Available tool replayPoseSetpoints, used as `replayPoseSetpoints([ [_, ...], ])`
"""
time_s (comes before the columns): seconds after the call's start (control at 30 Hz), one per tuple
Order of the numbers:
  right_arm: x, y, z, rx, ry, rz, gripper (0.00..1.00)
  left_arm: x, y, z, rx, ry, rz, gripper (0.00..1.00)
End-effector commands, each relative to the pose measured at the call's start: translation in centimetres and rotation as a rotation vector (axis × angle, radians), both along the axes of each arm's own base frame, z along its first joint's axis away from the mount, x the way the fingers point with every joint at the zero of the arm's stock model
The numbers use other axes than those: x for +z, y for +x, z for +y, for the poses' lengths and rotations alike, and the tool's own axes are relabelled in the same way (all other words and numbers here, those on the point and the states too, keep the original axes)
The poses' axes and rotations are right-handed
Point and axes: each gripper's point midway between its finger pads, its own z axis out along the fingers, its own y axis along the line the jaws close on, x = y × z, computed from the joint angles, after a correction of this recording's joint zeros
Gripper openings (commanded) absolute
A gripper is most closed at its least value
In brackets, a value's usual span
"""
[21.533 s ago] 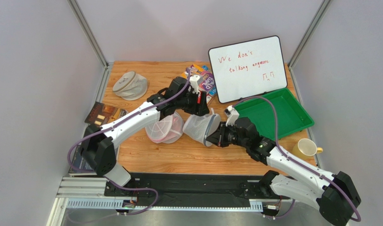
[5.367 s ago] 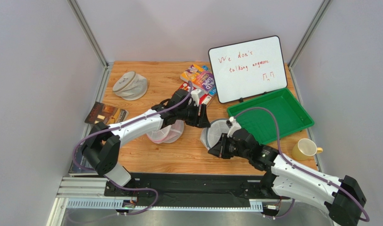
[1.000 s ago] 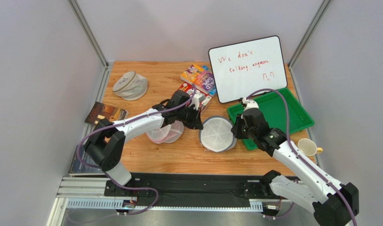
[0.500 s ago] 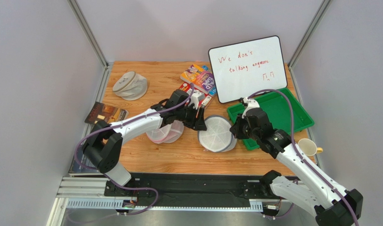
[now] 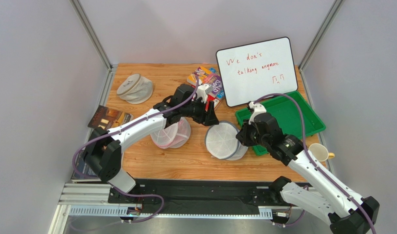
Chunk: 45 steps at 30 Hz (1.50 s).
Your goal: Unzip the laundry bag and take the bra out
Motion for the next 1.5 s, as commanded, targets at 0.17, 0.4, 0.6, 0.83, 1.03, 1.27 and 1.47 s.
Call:
replayPoseSetpoints([
  [0.17, 0.9, 0.4, 0.3, 0.002, 0.009, -0.033, 0.21, 0.6, 1.7, -1.2, 0.018, -0.027, -0.004, 0.66],
  [0.4, 0.2, 0.5, 0.3, -0.004, -0.004, -0.02, 0.15, -0.9, 2.3, -1.1, 0.023, -0.004, 0.013, 0.66],
  [0.6, 0.0, 0.5, 0.7, 0.004, 0.014, -0.011, 0.07, -1.5, 2.6, -1.2, 0.022, -0.006, 0.019, 0.67],
  [0.83, -0.6, 0.7, -0.1, -0.027, -0.027, -0.005, 0.25, -2.2, 2.4, -1.9, -0.012, -0.022, 0.038, 0.67],
  [1.03, -0.9, 0.7, -0.4, -0.037, -0.04, -0.005, 0.31, -2.3, 2.3, -1.9, -0.013, -0.024, 0.042, 0.67],
  [1.27, -2.8, 0.9, -0.4, -0.038, -0.072, 0.03, 0.34, -2.4, 2.1, -1.8, -0.02, -0.026, 0.044, 0.67],
  [1.47, -3.5, 1.0, -0.5, -0.043, -0.089, 0.038, 0.29, -2.5, 1.9, -2.0, -0.034, -0.035, 0.051, 0.67],
])
